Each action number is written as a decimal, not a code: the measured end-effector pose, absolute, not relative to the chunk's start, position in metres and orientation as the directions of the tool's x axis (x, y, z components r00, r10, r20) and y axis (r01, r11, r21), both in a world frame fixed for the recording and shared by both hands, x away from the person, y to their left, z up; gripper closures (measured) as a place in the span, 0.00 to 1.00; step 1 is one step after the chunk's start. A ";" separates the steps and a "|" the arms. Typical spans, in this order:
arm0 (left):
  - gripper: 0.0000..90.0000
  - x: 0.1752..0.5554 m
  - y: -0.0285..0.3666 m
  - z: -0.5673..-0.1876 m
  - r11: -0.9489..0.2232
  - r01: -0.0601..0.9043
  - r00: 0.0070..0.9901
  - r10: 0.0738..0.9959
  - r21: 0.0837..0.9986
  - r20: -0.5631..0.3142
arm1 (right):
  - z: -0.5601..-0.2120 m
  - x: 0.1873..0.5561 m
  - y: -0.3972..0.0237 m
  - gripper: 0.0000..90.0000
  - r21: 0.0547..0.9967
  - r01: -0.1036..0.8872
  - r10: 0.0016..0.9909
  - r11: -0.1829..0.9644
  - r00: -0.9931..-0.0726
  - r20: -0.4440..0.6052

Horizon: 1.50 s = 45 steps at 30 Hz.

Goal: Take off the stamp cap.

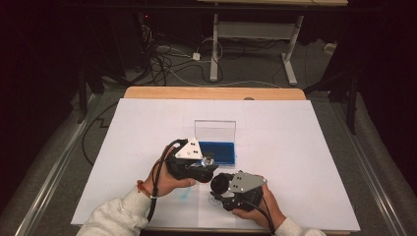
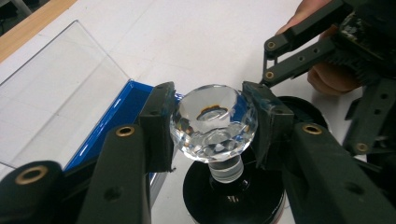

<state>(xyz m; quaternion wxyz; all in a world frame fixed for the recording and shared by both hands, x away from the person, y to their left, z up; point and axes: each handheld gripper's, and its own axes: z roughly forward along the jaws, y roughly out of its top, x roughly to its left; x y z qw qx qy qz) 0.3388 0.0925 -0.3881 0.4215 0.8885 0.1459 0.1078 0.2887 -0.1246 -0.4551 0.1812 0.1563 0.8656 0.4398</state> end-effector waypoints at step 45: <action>0.61 0.354 0.132 -0.384 -0.551 0.206 0.876 0.473 0.808 0.099 | -0.433 0.289 -0.249 0.43 0.880 0.220 0.725 0.421 -0.664 -0.181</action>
